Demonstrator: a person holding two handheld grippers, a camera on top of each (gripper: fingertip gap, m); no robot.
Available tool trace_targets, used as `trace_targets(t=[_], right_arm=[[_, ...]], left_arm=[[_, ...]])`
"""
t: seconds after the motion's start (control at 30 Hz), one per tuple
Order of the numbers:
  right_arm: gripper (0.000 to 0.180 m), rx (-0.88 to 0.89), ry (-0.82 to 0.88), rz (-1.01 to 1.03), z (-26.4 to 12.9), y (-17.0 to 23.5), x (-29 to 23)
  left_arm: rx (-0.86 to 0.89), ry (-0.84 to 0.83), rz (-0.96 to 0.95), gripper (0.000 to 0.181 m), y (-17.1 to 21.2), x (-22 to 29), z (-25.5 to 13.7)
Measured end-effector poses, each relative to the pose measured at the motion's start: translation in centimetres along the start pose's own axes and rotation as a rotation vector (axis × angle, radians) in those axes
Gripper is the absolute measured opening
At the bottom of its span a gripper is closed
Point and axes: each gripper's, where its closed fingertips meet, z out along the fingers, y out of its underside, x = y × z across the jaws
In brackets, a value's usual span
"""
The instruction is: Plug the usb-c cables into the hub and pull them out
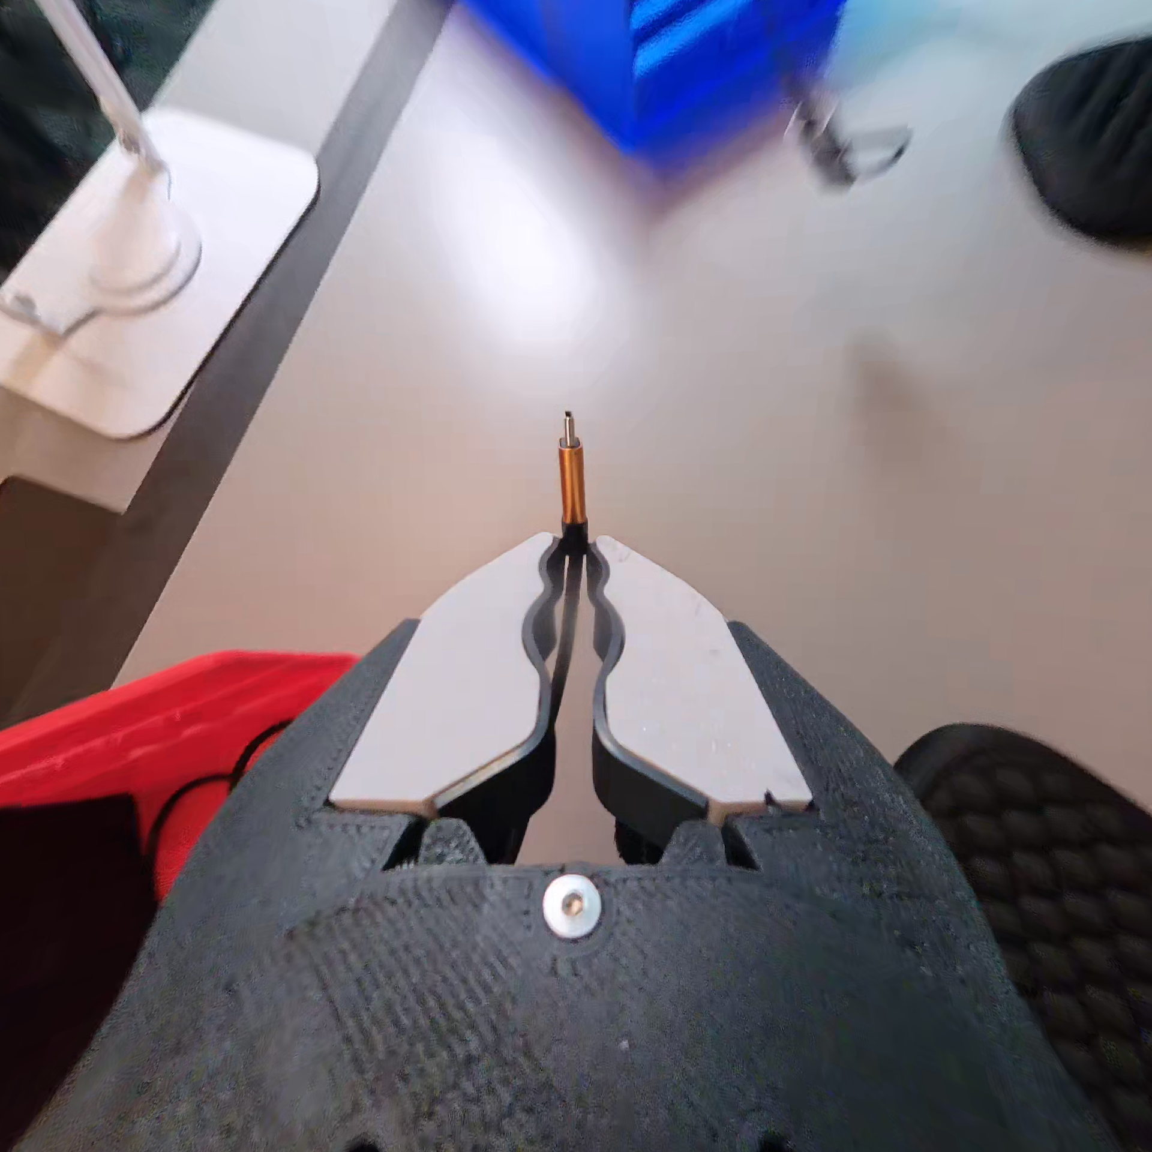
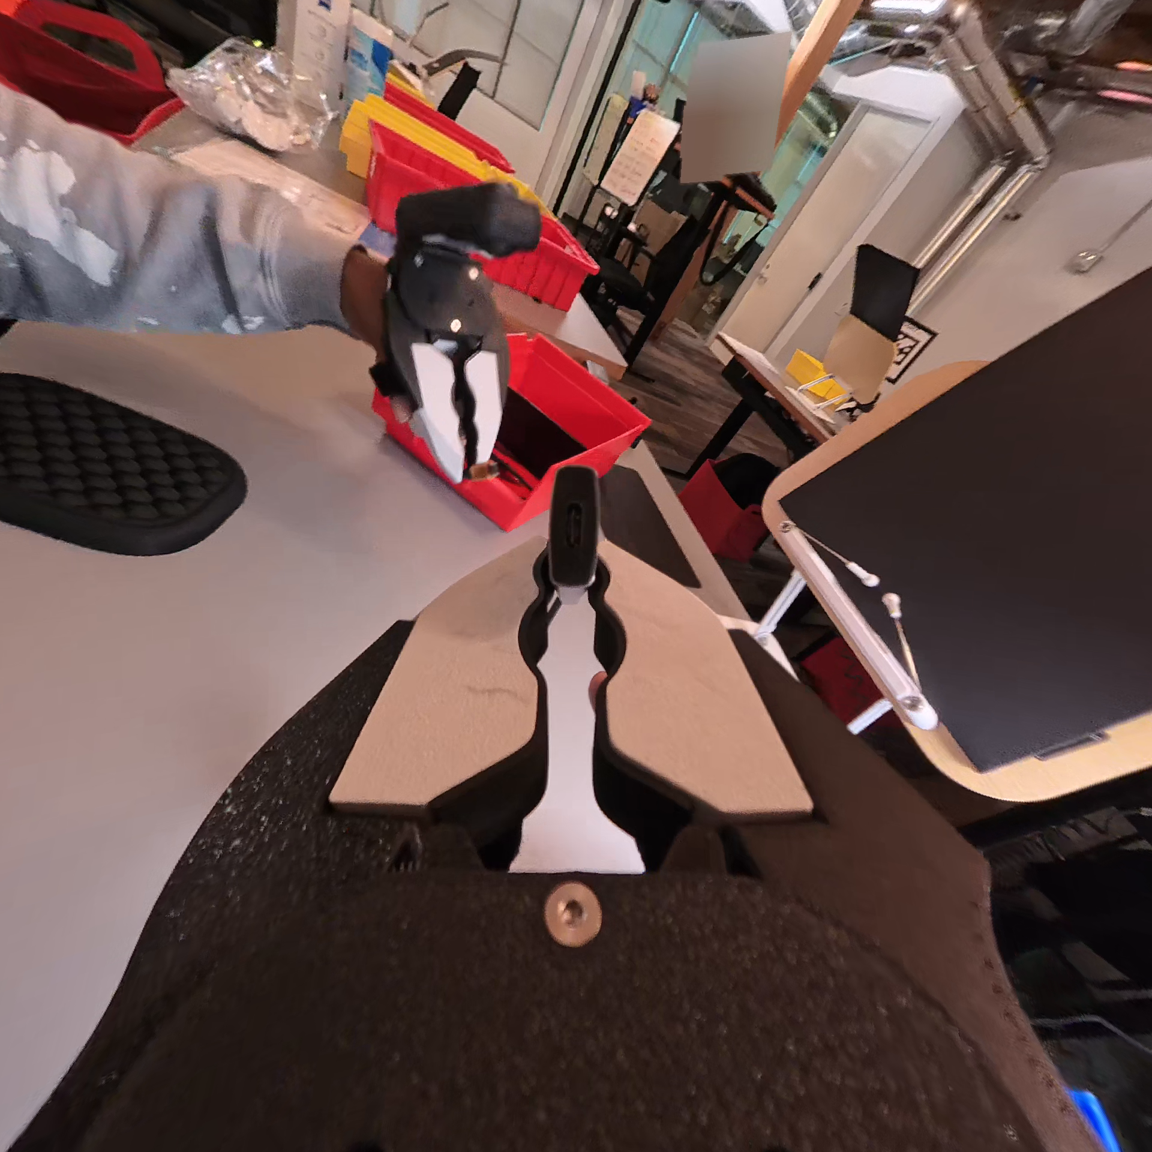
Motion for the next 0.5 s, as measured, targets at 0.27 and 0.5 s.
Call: trace_targets(t=[0.27, 0.5], right_arm=[[0.009, -0.03, -0.115, 0.035, 0.5, 0.6, -1.8], [0.009, -0.105, -0.336, 0.15, 0.8, 2.3, -4.9]], left_arm=[[0.236, 0.11, -0.032, 0.007, -8.1, 2.5, -3.6], [0.046, 0.376, 0.033, 0.007, -11.5, 9.4, -1.0]])
